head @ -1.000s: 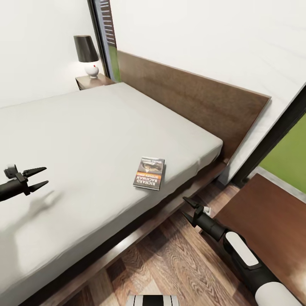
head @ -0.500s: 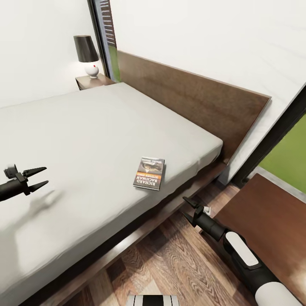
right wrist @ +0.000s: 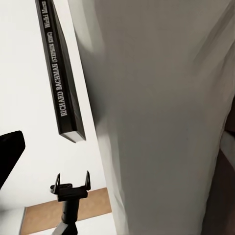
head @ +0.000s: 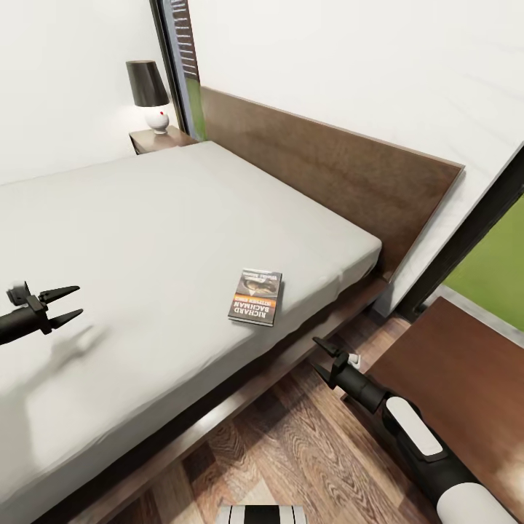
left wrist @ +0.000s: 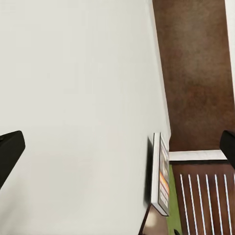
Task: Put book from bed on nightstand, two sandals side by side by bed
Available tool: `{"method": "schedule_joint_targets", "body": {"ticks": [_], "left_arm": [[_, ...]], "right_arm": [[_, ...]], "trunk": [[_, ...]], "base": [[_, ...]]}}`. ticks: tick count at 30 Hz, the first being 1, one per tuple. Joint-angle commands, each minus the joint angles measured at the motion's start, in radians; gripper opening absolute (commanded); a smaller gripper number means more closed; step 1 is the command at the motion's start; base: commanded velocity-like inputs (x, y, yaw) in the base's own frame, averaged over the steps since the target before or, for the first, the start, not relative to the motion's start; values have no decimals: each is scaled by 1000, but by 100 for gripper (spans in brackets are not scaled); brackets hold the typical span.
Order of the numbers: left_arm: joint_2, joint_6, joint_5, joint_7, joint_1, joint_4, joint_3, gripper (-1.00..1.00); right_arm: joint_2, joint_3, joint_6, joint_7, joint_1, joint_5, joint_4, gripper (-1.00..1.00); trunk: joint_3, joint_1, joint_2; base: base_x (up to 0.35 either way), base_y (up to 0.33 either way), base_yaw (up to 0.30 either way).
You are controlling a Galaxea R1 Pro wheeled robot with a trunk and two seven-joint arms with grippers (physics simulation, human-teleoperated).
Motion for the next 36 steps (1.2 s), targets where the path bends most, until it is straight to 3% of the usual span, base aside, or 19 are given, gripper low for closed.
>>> {"method": "schedule_joint_targets", "body": {"ticks": [1,6,14,26,36], "left_arm": [[0,9,-8,-3,-1,0,8,100],[0,8,-8,-3,-1,0,8,100],[-45,55,-50,42,-46,-45,59,100],[-112,122,-118,109,-55,-112,56,100],[-169,148,-174,164,-53,-168,55,100]], "right_arm": [[-1,2,2,2,-1,-5,0,100],[-1,3,3,5,-1,-4,0,100],[-4,30,18,15,45,4,0,100],[-7,80,21,25,113,44,61,100],[-9,93,20,27,154,53,117,100]], "trunk": [[-1,0,0],[-1,0,0],[-1,0,0],[-1,0,0],[-1,0,0]], "base": [[0,0,0],[0,0,0],[0,0,0],[0,0,0],[0,0,0]]}}
